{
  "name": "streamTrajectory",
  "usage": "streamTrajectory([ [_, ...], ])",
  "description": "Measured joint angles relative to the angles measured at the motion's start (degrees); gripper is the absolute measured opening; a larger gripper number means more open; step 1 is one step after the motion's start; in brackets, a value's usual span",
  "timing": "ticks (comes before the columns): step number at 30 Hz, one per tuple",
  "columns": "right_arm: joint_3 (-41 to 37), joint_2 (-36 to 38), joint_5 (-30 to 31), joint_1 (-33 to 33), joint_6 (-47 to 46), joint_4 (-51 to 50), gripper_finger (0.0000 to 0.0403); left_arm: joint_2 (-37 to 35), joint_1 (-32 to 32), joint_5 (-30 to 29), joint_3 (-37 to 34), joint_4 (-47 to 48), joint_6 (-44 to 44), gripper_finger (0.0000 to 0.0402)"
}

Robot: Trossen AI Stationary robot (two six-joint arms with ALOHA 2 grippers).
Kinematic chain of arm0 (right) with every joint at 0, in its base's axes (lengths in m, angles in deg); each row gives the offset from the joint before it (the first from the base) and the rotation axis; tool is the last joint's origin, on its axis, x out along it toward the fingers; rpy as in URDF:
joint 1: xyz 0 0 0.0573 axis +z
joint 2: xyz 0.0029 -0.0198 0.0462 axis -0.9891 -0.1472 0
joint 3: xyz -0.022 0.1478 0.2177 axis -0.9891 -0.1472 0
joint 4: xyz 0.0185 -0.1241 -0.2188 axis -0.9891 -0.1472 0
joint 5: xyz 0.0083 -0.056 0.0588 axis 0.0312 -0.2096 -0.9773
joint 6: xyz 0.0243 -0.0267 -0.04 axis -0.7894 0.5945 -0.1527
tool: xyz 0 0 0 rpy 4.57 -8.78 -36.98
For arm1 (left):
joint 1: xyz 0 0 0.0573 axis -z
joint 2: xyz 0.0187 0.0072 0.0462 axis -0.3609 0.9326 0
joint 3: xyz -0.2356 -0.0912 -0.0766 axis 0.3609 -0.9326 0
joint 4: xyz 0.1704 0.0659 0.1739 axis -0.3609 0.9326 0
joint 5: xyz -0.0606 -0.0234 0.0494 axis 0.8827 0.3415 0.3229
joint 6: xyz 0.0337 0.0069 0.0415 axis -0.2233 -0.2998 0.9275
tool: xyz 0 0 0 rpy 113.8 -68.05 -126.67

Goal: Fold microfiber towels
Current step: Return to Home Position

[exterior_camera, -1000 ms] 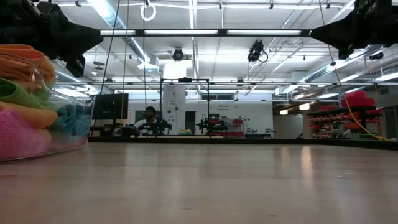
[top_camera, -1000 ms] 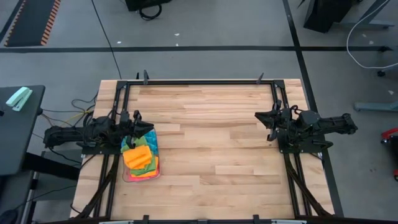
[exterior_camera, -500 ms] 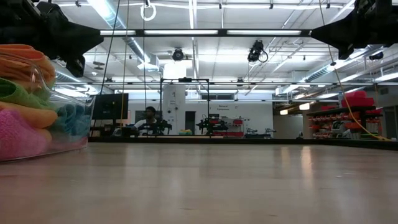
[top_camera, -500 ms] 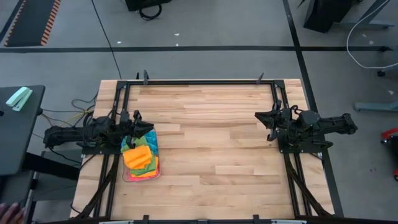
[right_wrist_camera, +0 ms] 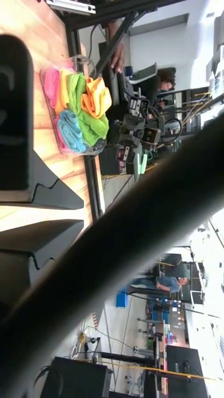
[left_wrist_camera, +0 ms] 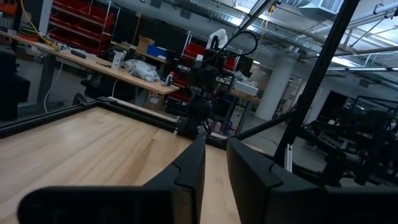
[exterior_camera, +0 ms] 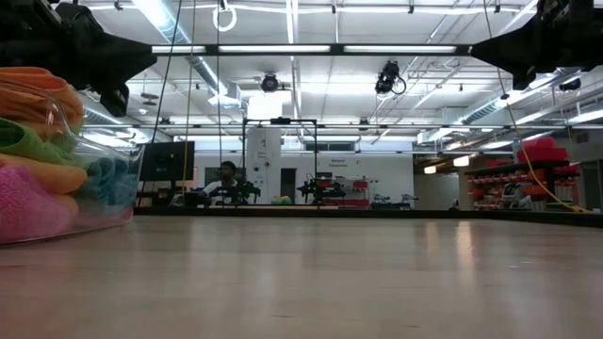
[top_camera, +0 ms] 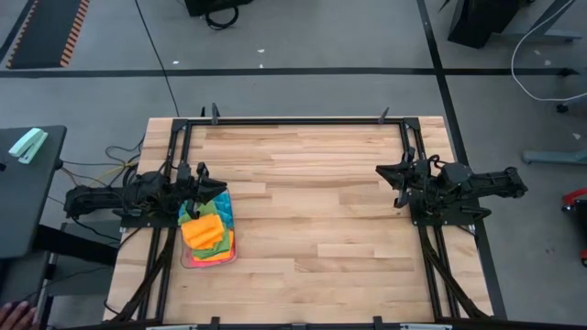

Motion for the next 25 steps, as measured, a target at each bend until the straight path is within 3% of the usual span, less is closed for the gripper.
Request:
streamTrajectory([
  [25,0.0,0.0,0.0,0.0,0.0,0.0,0.0044,0.0,0.0,0.0,0.0,0.0,0.0,0.0081],
])
